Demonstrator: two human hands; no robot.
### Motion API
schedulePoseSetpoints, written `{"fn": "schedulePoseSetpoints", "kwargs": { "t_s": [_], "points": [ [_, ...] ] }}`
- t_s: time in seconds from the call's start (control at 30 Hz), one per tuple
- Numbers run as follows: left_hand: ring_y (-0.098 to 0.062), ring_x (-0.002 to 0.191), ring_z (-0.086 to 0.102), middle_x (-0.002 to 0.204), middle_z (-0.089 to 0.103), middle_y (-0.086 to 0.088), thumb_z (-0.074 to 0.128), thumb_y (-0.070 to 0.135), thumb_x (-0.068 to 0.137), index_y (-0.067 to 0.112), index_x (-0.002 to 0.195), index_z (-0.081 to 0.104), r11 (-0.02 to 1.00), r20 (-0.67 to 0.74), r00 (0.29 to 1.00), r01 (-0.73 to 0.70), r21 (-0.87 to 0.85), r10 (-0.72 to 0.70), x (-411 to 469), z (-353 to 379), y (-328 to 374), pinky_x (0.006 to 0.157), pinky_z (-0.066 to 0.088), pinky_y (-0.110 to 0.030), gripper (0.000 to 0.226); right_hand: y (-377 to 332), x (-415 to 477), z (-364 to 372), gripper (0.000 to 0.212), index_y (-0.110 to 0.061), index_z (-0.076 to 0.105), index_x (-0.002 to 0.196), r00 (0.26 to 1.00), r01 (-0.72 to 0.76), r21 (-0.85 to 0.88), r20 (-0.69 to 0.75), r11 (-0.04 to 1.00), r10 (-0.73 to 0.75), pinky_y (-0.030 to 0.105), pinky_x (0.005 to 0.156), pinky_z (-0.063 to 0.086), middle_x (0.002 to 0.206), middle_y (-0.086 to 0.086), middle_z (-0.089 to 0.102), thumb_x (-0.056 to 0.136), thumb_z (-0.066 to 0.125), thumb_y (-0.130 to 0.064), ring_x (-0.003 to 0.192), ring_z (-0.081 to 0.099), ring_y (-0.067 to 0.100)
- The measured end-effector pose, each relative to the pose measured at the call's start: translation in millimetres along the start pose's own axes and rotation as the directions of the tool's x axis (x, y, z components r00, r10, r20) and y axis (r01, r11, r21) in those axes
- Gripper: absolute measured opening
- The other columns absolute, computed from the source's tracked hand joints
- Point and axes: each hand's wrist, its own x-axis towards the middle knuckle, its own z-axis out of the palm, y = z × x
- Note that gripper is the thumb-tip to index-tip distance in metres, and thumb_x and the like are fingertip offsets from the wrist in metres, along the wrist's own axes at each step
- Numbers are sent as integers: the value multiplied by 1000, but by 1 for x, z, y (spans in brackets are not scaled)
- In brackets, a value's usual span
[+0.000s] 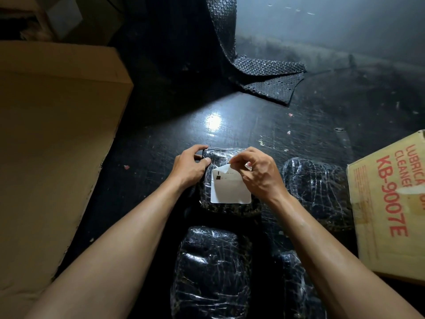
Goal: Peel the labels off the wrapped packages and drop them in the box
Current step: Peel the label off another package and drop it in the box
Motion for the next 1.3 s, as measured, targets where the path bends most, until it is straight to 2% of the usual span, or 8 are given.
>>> {"fn": "schedulePoseSetpoints", "kwargs": {
  "t_s": [0.2,0.37,0.5,0.6,0.77,0.93,1.17,1.3],
  "points": [
    [-23,115,60,121,68,-3,63,33,93,40,134,59,998,12,1000,-19,62,18,2,2,3,103,47,-42,42,-4,-17,-1,13,-17,77,87,1000,-16,5,1,1000,16,6,70,46,91,-6,70,85,73,-5,81,65,6],
    [-23,120,59,126,67,-2,62,35,94,41,136,56,994,23,999,-28,103,26,4,1,3,102,46,-40,43,-11,-25,-3,9,-19,76,88,1000,-23,14,-3,1000,23,6,70,42,92,-8,69,87,73,-11,82,62,5],
    [-24,127,55,133,65,0,60,39,95,43,141,51,992,38,999,-42,116,38,5,2,1,106,43,-41,47,-11,-29,-3,7,-19,77,90,999,-48,77,-19,996,49,8,71,45,92,-7,70,87,74,-14,83,65,3],
    [-24,133,51,140,60,-3,60,40,96,42,148,43,997,42,999,-38,63,35,-3,3,-1,111,39,-41,54,-12,-29,-5,6,-18,77,91,995,-79,151,-40,985,86,16,76,52,93,-6,72,86,75,-16,84,67,4],
    [-20,133,52,144,57,-6,68,43,91,47,149,38,999,63,998,-30,28,29,-13,4,-10,107,36,-35,65,-15,-29,-4,7,-18,77,91,994,-98,158,-39,983,105,15,74,52,92,-6,70,85,78,-22,82,65,2],
    [-18,132,53,144,56,-4,71,42,87,50,146,41,1000,33,999,-23,18,22,-11,8,-13,107,39,-37,67,-17,-34,-6,5,-17,77,90,995,-92,167,-26,982,98,7,70,45,92,-6,70,85,77,-19,82,64,0],
    [-20,131,54,142,59,-2,69,46,84,53,144,42,998,-10,1000,-19,56,20,-10,12,-13,106,44,-38,66,-26,-40,-16,1,-17,77,86,997,-61,175,-36,983,68,10,69,45,90,-9,69,86,77,-18,80,64,3],
    [-22,131,54,143,58,-3,67,47,85,51,146,40,997,-2,1000,-25,67,25,-9,13,-13,105,44,-38,66,-30,-41,-17,5,-20,78,91,998,-54,159,-12,986,56,21,72,53,92,-8,68,87,75,-18,82,65,6]
  ]
}}
